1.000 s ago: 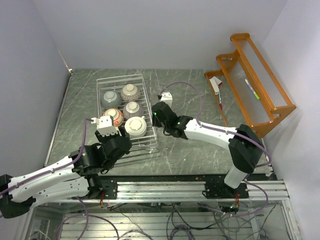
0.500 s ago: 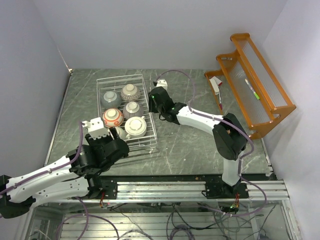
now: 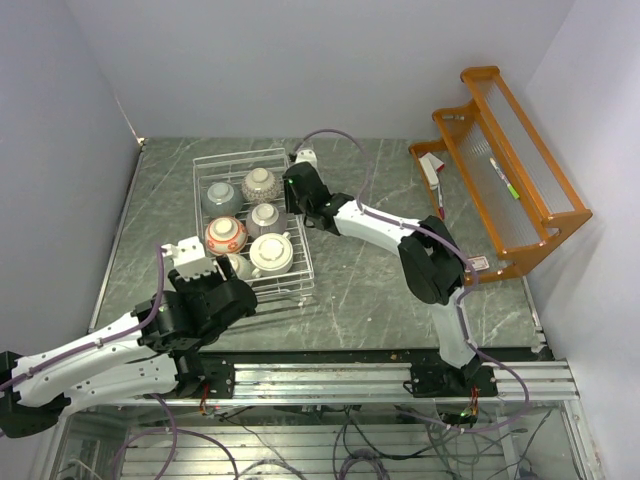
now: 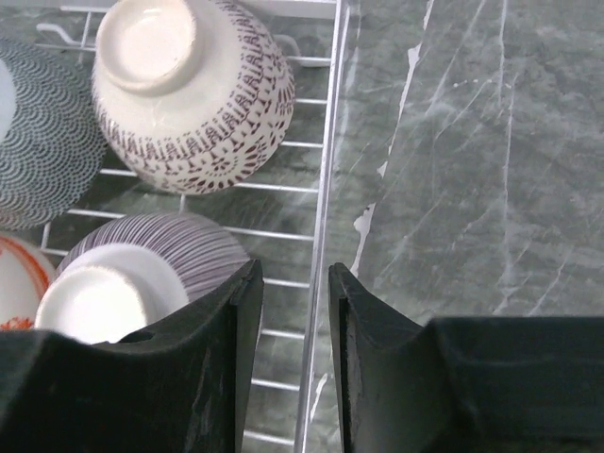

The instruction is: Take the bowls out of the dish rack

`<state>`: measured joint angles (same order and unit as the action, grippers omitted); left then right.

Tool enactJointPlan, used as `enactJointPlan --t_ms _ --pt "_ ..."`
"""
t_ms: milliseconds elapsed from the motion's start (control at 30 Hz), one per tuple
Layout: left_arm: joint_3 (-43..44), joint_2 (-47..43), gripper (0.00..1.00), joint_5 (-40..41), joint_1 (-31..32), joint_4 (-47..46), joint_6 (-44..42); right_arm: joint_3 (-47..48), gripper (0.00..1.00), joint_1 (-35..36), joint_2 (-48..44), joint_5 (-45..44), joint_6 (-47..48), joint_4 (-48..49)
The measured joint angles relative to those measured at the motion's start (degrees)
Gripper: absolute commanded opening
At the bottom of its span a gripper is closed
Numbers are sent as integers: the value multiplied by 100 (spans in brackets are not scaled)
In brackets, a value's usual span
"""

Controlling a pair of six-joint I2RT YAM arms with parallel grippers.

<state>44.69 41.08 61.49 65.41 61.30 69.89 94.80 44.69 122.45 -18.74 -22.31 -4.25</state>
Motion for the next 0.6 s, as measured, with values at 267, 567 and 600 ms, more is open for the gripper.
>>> enactJointPlan --t_ms 267,567,600 --pt "-42 57 76 0 0 -13 -2 566 0 -142 472 -140 57 -192" --pt "-61 94 76 0 0 -46 -33 81 0 -188 275 -234 -472 227" --pt "-63 94 76 0 0 -48 -42 37 0 -195 240 -262 -533 225"
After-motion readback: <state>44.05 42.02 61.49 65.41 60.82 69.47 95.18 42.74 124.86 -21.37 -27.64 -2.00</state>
